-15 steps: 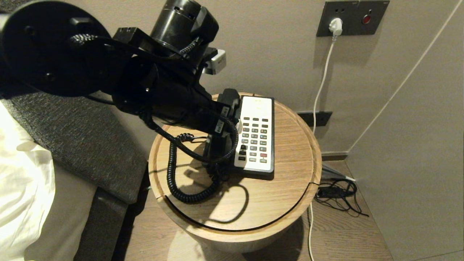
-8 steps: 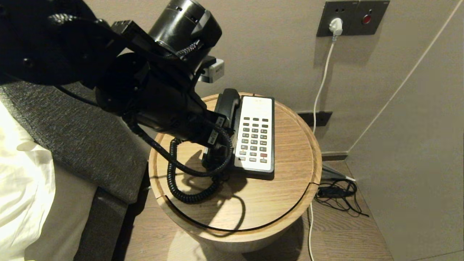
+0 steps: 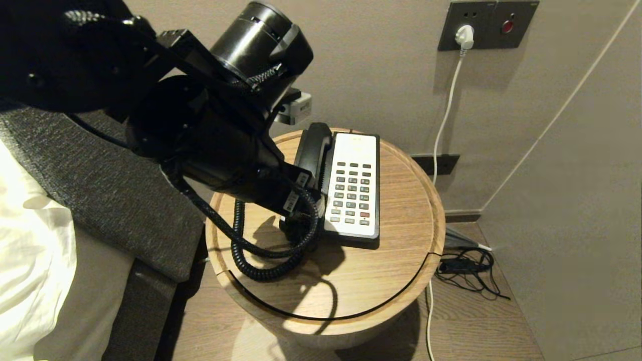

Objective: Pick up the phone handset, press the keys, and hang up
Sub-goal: Pick up the desk phone handset

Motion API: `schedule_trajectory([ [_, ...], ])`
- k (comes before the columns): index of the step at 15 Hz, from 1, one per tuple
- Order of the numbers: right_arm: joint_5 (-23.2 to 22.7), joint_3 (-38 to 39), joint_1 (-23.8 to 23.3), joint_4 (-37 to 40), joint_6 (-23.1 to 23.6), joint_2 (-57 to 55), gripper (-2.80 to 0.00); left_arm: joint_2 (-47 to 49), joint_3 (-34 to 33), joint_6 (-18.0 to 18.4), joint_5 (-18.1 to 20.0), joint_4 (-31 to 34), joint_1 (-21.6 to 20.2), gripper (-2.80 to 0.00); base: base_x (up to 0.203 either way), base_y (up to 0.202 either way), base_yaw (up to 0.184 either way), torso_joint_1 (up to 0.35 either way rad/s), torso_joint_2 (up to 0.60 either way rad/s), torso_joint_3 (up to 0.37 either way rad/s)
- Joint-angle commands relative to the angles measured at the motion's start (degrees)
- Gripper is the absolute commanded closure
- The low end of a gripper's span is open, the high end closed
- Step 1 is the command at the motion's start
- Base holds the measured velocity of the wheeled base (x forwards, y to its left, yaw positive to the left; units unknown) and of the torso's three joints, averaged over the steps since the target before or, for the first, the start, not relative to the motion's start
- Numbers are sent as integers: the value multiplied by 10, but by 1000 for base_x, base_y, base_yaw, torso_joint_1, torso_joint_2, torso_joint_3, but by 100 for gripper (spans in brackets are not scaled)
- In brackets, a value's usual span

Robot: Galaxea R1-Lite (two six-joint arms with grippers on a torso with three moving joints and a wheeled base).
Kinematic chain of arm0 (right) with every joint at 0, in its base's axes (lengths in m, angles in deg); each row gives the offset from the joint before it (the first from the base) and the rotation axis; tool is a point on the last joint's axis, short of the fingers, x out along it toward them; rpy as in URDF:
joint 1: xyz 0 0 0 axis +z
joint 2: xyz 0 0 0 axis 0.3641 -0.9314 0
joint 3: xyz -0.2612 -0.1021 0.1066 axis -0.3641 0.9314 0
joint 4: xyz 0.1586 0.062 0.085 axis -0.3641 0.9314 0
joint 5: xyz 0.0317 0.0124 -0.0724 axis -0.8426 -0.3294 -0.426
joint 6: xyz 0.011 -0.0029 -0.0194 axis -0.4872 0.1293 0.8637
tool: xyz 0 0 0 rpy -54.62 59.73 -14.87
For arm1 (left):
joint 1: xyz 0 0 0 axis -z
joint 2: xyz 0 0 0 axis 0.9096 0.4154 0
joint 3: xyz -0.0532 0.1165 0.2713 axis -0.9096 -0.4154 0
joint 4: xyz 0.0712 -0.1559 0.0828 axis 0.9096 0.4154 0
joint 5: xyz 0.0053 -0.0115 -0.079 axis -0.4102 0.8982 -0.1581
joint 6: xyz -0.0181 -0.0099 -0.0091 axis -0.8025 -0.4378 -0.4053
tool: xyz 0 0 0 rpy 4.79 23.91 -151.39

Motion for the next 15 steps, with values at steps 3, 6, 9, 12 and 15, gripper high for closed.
schedule_trajectory([
  [3, 0, 0, 0, 0, 0, 0, 0, 25, 14, 2, 2, 7, -1, 0, 0, 0, 0, 0, 0, 0],
  [6, 0, 0, 0, 0, 0, 0, 0, 35, 16, 0, -3, -17, -2, 0, 0, 0, 0, 0, 0, 0],
  [9, 0, 0, 0, 0, 0, 0, 0, 30, 15, 1, -10, -40, -3, 0, 0, 0, 0, 0, 0, 0],
  [12, 0, 0, 0, 0, 0, 0, 0, 29, 15, 0, -10, -34, -2, 0, 0, 0, 0, 0, 0, 0],
  [15, 0, 0, 0, 0, 0, 0, 0, 29, 15, -3, -14, -36, -1, 0, 0, 0, 0, 0, 0, 0],
])
